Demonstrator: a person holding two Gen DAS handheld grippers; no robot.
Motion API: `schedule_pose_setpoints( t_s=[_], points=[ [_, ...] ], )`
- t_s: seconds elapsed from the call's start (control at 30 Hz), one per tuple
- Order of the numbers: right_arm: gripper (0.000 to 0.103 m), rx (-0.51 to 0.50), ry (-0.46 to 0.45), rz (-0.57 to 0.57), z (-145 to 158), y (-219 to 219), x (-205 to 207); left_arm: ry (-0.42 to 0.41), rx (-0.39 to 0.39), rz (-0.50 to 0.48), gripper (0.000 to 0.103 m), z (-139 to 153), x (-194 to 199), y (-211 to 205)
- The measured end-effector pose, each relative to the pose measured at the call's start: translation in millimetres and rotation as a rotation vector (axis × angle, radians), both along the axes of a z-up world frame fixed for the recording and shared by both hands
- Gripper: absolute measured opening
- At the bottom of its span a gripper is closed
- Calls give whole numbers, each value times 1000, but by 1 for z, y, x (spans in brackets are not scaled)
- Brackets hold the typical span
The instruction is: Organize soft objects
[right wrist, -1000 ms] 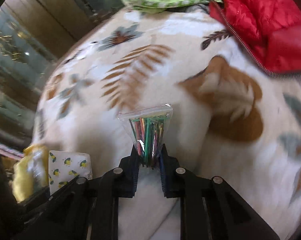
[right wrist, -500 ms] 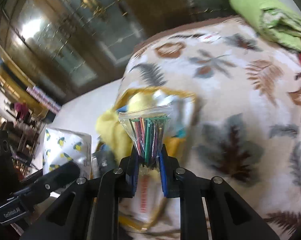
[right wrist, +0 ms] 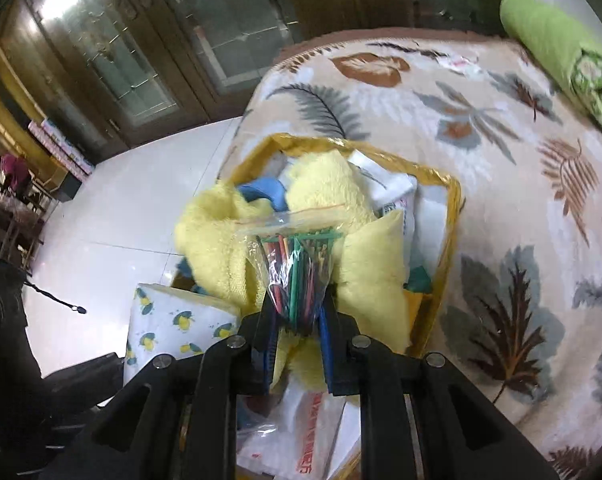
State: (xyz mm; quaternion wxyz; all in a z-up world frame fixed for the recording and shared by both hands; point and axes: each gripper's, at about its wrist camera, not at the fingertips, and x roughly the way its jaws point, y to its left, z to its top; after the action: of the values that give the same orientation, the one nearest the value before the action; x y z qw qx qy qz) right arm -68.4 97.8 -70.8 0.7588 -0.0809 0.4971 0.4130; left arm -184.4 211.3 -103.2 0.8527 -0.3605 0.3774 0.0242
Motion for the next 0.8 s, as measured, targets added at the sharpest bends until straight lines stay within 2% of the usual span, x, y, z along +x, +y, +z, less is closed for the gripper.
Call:
schedule_pose_setpoints(
  t_s=[0.1,0.17,0.2,0.27,0.33,0.47,0.6,0.7,0.8],
  points=[
    [20,36,44,-10,-2,-7,3,-28,-49,-5,28,-3,0,0],
    [23,82,51,8,5,-14,-1,-39,-1,14,38,5,-4,-4],
    [27,104,49,12,9,-18,-3,-44,30,18,57,10,-7,-7],
    [61,141,43,1,16,-31,-8,-60,123,34,70,22,-14,-16],
    [69,191,42,-9,24,-44,-15,-52,192,42,70,28,-18,-24],
    [69,233,33,-26,36,-66,-27,-27,311,55,70,39,-28,-45],
    [69,227,4,-55,43,-81,-28,-6,420,100,70,44,-39,-61],
    [69,225,13,-67,41,-89,-31,7,471,120,70,45,-42,-68],
    [69,204,-3,-70,41,-93,-34,24,463,133,70,42,-41,-65]
  ],
)
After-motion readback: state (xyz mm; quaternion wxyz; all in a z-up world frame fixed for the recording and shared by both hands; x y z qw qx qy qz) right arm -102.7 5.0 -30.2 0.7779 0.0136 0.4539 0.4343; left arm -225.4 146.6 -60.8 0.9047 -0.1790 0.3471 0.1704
